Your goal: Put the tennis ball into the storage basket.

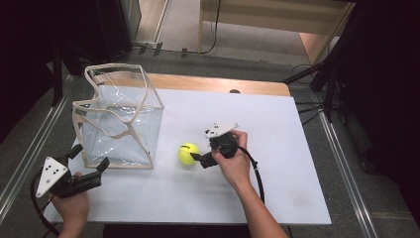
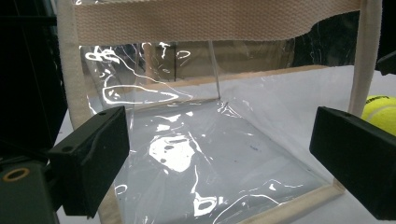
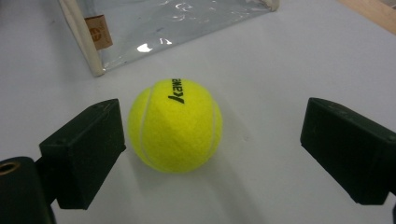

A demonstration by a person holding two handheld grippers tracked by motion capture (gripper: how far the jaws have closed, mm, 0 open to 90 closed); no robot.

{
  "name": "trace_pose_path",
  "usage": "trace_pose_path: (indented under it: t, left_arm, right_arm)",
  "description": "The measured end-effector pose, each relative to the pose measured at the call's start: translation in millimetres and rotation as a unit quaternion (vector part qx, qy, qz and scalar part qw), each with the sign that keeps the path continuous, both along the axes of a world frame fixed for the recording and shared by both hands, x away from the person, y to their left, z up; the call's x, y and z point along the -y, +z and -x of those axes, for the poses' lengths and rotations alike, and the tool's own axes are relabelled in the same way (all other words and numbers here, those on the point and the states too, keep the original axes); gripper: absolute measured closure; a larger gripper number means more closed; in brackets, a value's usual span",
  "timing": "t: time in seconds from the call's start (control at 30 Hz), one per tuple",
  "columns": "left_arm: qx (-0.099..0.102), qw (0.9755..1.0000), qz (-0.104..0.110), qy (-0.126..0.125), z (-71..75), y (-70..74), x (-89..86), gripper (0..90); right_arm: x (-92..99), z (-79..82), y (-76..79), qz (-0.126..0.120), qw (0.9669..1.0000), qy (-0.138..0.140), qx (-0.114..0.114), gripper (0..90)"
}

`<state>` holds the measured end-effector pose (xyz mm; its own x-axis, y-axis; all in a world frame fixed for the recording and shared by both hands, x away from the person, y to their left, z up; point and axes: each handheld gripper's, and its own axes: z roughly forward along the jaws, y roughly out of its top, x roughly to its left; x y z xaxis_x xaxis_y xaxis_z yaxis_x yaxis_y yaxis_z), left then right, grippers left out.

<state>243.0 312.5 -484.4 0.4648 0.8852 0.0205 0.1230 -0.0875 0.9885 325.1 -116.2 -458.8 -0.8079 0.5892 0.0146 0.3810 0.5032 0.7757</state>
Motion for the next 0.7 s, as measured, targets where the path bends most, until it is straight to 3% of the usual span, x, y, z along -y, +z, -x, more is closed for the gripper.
trace_pose_path:
  t: [0.7]
  left_arm:
    - [0.000,1.0000,-0.001,0.001,0.0,0.1,0.3,5.4]
  right_arm:
    - [-33.9,-10.6,-19.7,0.047,0.9974,0.016,-0.052,5.2]
